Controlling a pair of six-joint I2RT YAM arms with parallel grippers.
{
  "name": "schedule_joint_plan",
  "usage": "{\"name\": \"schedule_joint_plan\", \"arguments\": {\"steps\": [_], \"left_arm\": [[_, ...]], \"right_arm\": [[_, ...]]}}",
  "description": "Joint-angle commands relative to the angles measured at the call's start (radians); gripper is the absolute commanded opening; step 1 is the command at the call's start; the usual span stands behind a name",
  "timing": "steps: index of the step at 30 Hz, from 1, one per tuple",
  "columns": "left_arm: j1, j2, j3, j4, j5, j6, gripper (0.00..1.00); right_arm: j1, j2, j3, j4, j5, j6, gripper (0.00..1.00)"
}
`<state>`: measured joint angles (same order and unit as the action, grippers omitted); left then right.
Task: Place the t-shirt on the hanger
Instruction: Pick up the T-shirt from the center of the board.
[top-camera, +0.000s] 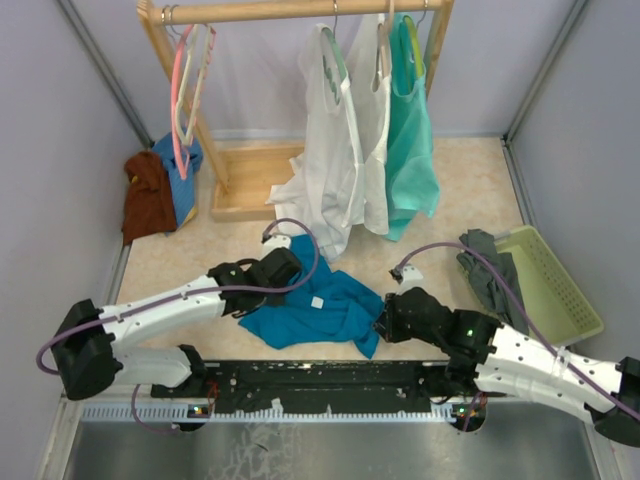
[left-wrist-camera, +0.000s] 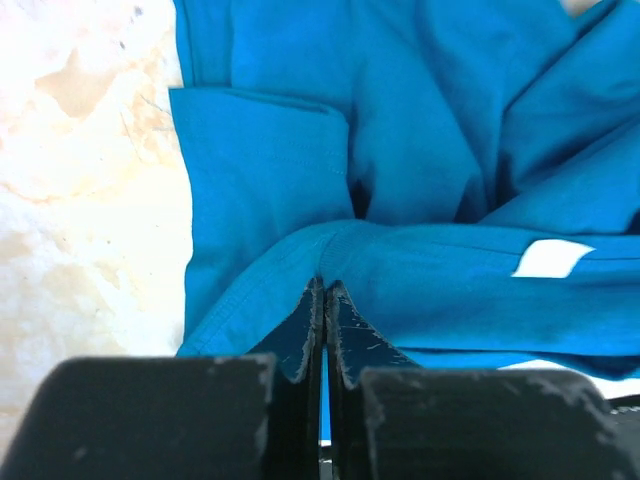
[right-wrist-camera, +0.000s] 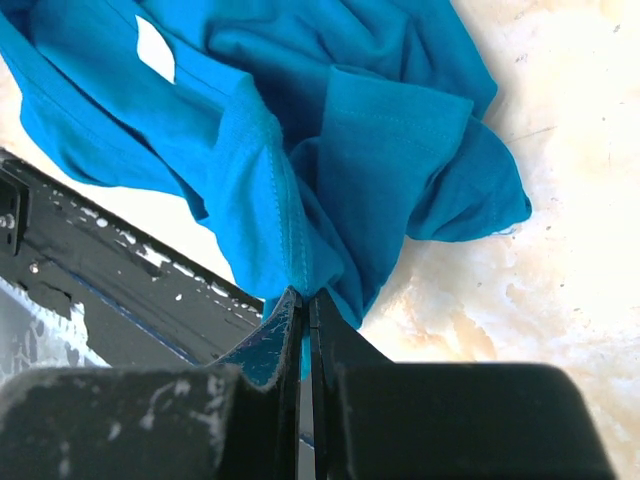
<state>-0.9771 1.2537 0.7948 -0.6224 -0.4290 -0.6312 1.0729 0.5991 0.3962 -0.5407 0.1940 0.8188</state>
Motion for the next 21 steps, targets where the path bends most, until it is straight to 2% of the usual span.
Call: {"name": "schedule_joint_plan", "arguments": {"steps": [1, 11, 21], "left_arm": [[0.004, -0.074, 0.093, -0.057, -0.044, 0.014, 0.0], [0.005, -0.185, 0.314, -0.078, -0.141, 0.129, 0.0], [0.005, -0.247, 0.604, -0.118, -0.217, 0.291, 0.0]], "right_arm": [[0.004, 0.017, 0.099, 0.024, 0.036, -0.032, 0.0], [0.0, 0.193, 0.409, -0.071, 0.217, -0.191, 0.0], [-0.007, 0.246, 0.775, -0.097, 0.308, -0.379, 0.0]]}}
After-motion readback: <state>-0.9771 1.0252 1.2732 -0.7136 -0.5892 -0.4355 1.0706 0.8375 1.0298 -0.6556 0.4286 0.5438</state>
